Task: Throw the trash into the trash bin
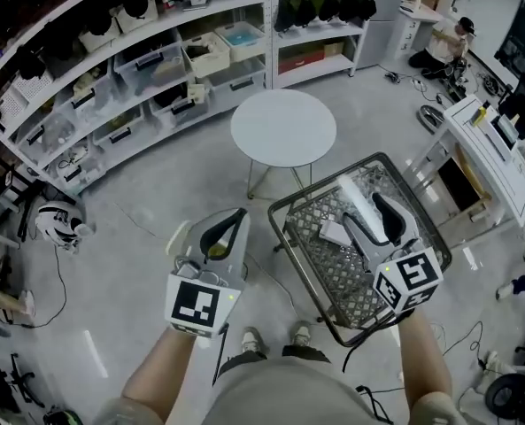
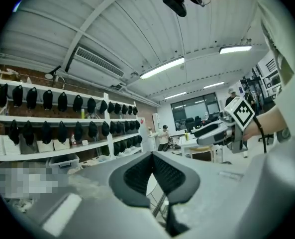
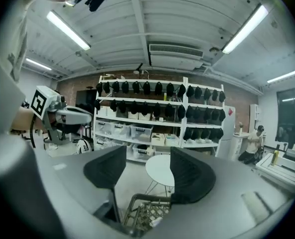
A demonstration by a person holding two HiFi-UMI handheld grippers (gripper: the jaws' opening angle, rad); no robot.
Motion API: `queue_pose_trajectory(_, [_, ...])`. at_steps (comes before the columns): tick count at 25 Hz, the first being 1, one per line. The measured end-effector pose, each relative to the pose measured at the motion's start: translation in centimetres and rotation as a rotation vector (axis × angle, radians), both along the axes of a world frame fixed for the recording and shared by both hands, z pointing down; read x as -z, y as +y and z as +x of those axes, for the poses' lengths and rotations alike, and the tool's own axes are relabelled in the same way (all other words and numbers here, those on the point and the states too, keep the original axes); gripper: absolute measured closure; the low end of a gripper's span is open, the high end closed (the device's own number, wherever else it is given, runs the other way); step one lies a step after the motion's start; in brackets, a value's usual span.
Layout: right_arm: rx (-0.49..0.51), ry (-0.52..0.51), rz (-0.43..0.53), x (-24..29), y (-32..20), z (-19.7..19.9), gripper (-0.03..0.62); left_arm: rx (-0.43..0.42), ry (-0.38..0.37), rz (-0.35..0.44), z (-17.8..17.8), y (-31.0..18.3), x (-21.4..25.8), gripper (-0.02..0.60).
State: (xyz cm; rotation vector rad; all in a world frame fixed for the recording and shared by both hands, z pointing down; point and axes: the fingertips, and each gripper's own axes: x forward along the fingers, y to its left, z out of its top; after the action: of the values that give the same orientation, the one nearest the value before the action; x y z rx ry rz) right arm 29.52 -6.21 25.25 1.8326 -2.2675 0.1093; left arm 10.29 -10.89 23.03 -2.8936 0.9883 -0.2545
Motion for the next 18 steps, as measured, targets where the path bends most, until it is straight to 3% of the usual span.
queue_pose_trajectory(7, [0.014,0.007,-0.261,-12.0,-2.8,5.3,0.301,-0.086,-0.084,-0.042,7.3,-2.1,-6.8,0.580])
queue_pose_trajectory(18, [0.131,0.026,-0.585,-29.7,-4.9,9.0,0.267,-0.077,-0.244,-0.276,13.1,-4.0,-21.7,0.580])
